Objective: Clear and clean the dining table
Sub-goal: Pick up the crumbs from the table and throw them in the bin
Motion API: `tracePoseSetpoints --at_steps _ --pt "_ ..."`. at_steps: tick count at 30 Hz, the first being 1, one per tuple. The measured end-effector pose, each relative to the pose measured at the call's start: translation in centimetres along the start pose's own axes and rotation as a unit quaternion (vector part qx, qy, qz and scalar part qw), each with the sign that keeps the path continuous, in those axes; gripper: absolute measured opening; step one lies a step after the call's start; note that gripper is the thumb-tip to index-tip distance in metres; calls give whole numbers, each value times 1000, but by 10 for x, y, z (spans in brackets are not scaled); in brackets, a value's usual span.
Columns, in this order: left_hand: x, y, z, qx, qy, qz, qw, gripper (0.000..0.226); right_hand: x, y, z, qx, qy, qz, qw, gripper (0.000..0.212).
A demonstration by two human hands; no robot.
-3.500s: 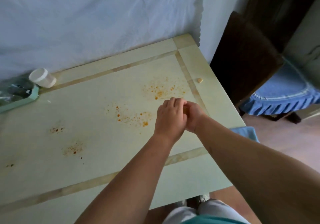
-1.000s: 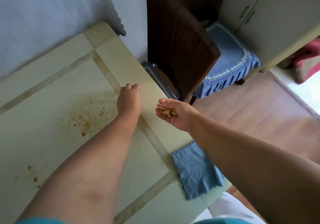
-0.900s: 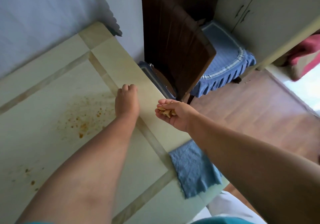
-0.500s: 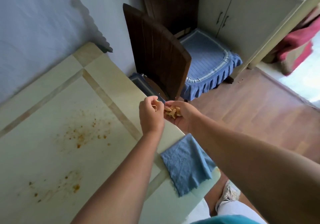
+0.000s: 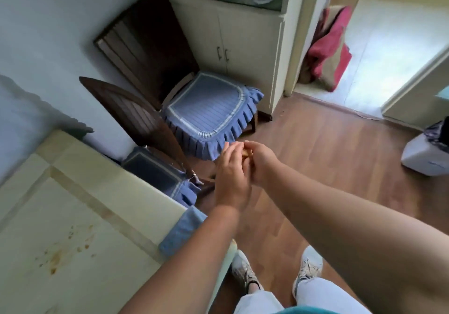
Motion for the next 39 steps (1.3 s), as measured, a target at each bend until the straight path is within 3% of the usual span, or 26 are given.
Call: tracePoseSetpoints --at_steps 4,9,14,17,22,32,39 --pt "9 50 -61 34 26 27 999 60 -17 -54 49 21 -29 -15 999 29" --pt "21 102 -131 93 84 83 989 65 -48 -123 104 63 -47 2 997 39" --pt "26 162 -196 97 123 173 972 53 -78 -199 154 131 -67 -35 989 35" --pt "27 198 -239 89 159 202 962 70 -99 -247 181 160 -84 -66 981 40" --pt "36 239 -282 88 217 257 938 49 -117 -297 209 231 -118 -103 960 36" --pt "92 278 -352 44 373 312 873 49 -160 -337 279 318 -245 -141 905 34" --pt "132 284 -375 39 431 330 839 49 -164 -334 311 355 -301 -148 873 38"
Point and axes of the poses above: each hand's wrist, its own x-axis towards the middle knuckle, its own y-axis out of the palm, z = x × y, the point moved 2 cm from there along x, towards the middle knuckle, and after that the axes turned 5 degrees about y, right-handed, at the moved point
